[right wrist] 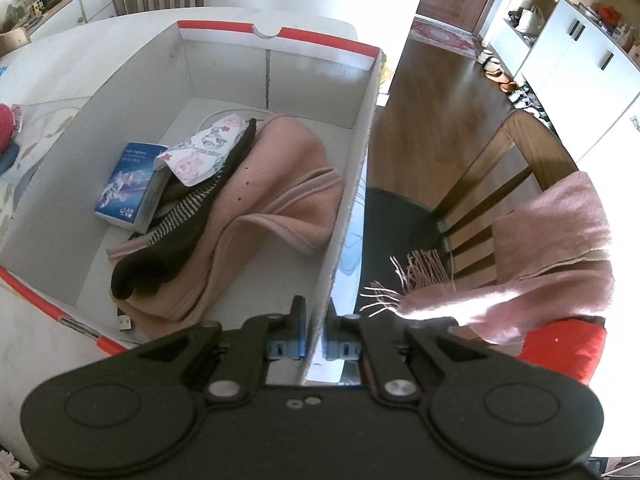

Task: Organize objects
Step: 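Move the left tool back over the table to the red cloth, then close the left tool on the red cloth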

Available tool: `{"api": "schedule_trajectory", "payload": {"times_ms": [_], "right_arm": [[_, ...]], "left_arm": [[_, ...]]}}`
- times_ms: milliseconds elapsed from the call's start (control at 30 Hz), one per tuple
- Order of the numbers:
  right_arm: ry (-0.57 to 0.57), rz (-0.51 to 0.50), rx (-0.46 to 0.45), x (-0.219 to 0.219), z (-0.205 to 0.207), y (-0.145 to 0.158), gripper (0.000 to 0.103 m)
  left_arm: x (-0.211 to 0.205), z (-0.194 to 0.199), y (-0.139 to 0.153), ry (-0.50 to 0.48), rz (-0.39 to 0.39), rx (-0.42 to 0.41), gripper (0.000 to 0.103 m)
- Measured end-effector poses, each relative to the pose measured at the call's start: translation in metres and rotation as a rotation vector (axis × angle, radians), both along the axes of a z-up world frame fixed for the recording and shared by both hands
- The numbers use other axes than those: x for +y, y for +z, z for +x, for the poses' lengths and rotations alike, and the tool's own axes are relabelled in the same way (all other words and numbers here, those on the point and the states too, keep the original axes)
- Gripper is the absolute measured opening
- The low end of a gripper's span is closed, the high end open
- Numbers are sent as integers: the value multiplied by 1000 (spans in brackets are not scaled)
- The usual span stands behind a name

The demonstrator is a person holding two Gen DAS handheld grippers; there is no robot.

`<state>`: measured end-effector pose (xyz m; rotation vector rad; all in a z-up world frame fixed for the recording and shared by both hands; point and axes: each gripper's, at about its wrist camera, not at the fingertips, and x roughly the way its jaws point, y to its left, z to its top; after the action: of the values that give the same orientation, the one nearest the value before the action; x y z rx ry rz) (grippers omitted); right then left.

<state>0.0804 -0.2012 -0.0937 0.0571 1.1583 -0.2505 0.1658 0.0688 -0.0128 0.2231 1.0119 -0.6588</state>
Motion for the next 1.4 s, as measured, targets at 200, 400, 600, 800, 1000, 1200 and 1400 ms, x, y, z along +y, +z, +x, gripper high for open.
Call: {"api": "schedule_trajectory", "payload": {"times_ms": [200,400,600,800,1000,1200,1400], "right_arm": [[5,-4,4,2,1,-2,6],[-3,-8,9,2,3,-3,6],[-8,-13,13,3,5,-5,6],[-8,-14,14,3,5,-5,6],[-6,-19,18,4,6,-5,6],[-4,-26,19,4,6,-5,6],[-3,-29,20,5,6,-5,7]], "left_arm": [[50,-3,-20,121,-2,26,88],[95,5,-37,274,29,30,103],[134,34,-57,446,131,30,103],[160,65,-80,581,225,45,103],[178,89,-103,686,242,117,103],[177,95,-121,676,298,110,103],[180,94,-129,675,282,119,103]]}}
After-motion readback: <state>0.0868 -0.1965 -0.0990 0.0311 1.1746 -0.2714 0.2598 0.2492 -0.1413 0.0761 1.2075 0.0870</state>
